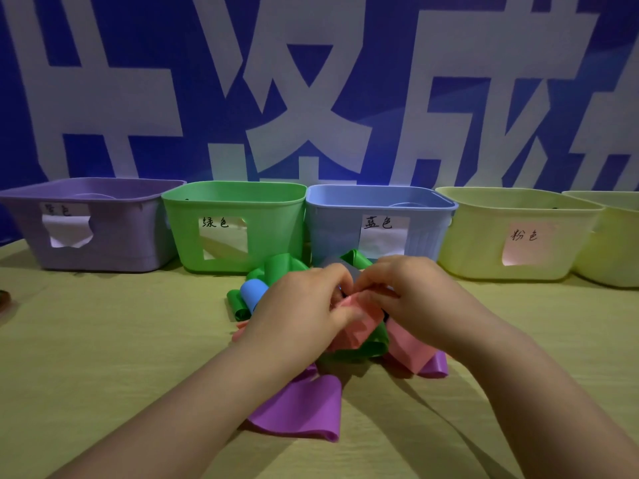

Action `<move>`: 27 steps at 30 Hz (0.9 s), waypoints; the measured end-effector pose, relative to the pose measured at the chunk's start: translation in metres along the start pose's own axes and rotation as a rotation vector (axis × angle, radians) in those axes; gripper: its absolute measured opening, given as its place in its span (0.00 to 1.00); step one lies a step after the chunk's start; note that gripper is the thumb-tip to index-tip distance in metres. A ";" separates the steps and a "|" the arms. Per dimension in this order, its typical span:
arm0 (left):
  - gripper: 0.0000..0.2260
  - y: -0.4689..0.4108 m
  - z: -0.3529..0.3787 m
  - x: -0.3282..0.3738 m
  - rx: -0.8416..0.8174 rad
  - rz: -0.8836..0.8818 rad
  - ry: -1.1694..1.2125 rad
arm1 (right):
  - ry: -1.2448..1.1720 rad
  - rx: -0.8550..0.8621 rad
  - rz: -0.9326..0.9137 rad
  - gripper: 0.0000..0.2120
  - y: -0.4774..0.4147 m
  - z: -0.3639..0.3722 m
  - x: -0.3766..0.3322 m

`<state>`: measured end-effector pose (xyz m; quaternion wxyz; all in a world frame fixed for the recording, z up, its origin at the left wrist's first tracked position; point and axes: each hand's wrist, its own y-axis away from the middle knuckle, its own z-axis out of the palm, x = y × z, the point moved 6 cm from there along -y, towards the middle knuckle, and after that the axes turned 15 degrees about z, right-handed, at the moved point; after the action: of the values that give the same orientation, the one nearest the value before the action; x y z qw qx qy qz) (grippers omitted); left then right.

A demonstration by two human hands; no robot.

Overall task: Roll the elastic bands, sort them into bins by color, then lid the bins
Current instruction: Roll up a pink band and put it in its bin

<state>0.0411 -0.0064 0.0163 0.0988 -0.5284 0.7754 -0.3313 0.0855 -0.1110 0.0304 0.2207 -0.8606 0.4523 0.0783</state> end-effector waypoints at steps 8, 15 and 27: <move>0.04 0.001 0.001 -0.007 0.049 -0.112 0.121 | 0.036 -0.016 -0.051 0.08 0.002 -0.001 -0.006; 0.02 0.001 -0.002 -0.010 0.042 -0.154 0.186 | -0.193 -0.017 0.047 0.05 -0.001 0.000 0.001; 0.08 0.000 -0.003 -0.006 -0.066 -0.153 0.087 | -0.644 -0.121 0.229 0.03 -0.007 0.014 0.014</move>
<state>0.0424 0.0005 0.0178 0.0221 -0.5741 0.7469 -0.3348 0.1000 -0.1116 0.0149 0.2905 -0.7470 0.4475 0.3967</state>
